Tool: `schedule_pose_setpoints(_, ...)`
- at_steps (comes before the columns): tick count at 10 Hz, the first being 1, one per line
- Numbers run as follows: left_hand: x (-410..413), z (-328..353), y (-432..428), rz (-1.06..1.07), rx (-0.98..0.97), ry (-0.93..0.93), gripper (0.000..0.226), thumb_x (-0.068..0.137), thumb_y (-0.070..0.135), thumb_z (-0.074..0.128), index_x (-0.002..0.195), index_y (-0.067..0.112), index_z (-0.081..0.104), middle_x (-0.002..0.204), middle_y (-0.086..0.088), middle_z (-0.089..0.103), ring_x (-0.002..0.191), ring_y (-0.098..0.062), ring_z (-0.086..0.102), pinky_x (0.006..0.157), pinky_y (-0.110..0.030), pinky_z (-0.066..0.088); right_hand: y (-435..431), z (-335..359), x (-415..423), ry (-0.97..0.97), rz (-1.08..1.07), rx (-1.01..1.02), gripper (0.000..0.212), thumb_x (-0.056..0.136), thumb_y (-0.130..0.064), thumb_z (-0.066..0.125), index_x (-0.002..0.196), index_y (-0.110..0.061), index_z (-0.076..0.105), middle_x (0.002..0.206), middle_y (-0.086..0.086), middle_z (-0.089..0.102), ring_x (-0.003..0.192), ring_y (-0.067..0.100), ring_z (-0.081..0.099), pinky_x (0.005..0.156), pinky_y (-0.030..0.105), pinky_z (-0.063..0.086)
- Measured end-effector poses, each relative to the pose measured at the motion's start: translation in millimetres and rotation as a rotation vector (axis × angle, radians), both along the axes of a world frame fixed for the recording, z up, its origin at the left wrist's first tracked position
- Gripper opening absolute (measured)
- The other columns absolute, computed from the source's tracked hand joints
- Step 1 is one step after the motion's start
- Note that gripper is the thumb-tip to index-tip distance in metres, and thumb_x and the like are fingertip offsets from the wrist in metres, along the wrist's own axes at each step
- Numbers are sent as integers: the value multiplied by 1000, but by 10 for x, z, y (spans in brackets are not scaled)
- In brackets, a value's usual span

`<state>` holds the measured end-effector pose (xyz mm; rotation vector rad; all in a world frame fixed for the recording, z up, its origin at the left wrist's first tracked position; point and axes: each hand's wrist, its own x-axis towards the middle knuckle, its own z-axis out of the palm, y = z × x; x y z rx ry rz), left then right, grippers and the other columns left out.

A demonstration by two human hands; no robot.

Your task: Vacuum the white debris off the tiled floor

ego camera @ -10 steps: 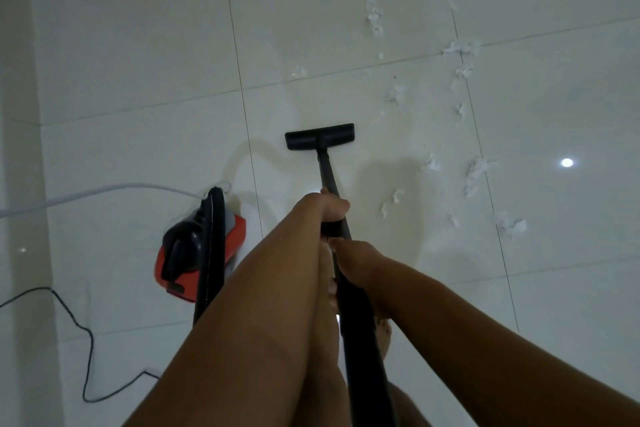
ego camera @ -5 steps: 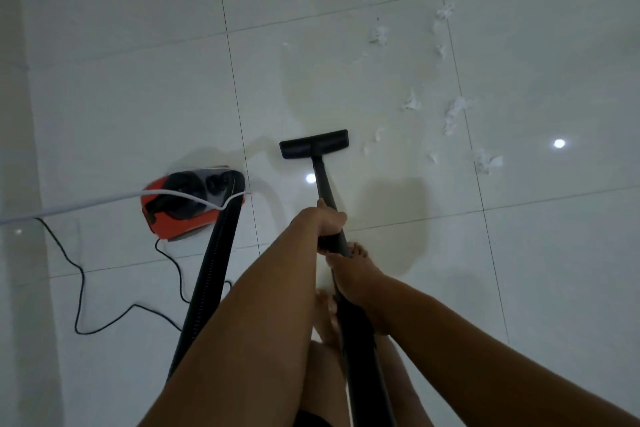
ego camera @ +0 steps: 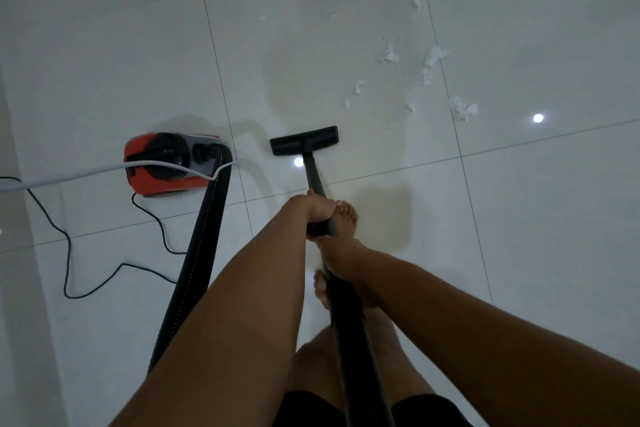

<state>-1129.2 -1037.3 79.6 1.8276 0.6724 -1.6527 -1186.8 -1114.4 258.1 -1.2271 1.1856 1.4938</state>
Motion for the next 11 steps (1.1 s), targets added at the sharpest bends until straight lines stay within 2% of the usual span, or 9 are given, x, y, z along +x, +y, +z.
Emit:
schedule_pose_setpoints(1,-155,9,-43,19,10,-1,69,99,37,53,158,20,21,141,-21,50,116,-37,62,97,-48,57,-54,85,-74,8,-20,-39,34,109,-28,39,85,-6,49,66,8,44,29,8,47,33,17,41)
schedule_pose_setpoints(2,-208,54,-128,28,19,1,55,102,26,48,152,10,30,130,-22,56,102,-34,67,81,-42,62,-148,172,-30,-135,73,-97,46,110,-9,31,65,-15,27,69,1,28,48,6,46,66,12,50)
schedule_pose_setpoints(3,-214,186,-292,22,17,17,44,103,24,45,142,3,41,125,-22,61,107,-35,68,90,-43,61,-337,177,-72,-223,134,-15,36,110,-11,33,75,-8,43,69,7,38,61,20,45,60,24,56)
schedule_pose_setpoints(4,-203,300,-567,6,1,-3,55,100,28,47,150,10,34,134,-21,57,111,-36,65,94,-46,60,-593,350,-127,-109,88,-16,27,108,-21,41,113,1,55,65,12,48,45,18,46,27,11,35)
schedule_pose_setpoints(5,-163,342,-896,38,-24,-24,64,101,31,47,158,20,22,141,-19,51,110,-35,64,85,-44,61,-894,395,-112,-104,92,-47,33,108,-28,40,113,1,56,65,12,54,36,20,53,35,18,44)
schedule_pose_setpoints(7,-156,369,-1523,58,-23,-45,69,104,31,46,162,20,10,148,-19,46,112,-36,62,87,-45,62,-1462,281,-99,-196,76,-167,49,110,-32,32,149,-4,37,126,5,55,117,20,54,98,29,44)
schedule_pose_setpoints(9,-180,306,-1804,103,-23,-41,70,105,31,45,163,24,5,144,-21,52,110,-31,64,82,-41,60,-1772,111,-190,-268,147,-109,45,107,-29,42,145,-5,43,126,8,57,116,28,58,94,29,46)
schedule_pose_setpoints(10,-167,115,-1826,72,0,-66,78,100,44,45,163,28,2,153,-17,45,119,-31,57,92,-38,52,-1831,109,-122,-251,128,-91,41,105,-31,41,139,-9,46,95,2,56,90,20,60,81,28,47)
schedule_pose_setpoints(11,-153,-717,-1777,17,43,-69,98,72,65,47,157,45,4,161,-14,34,141,-40,44,111,-57,43,-1891,112,-28,-245,142,-116,50,109,-32,35,153,-10,31,141,4,49,125,17,50,85,20,31)
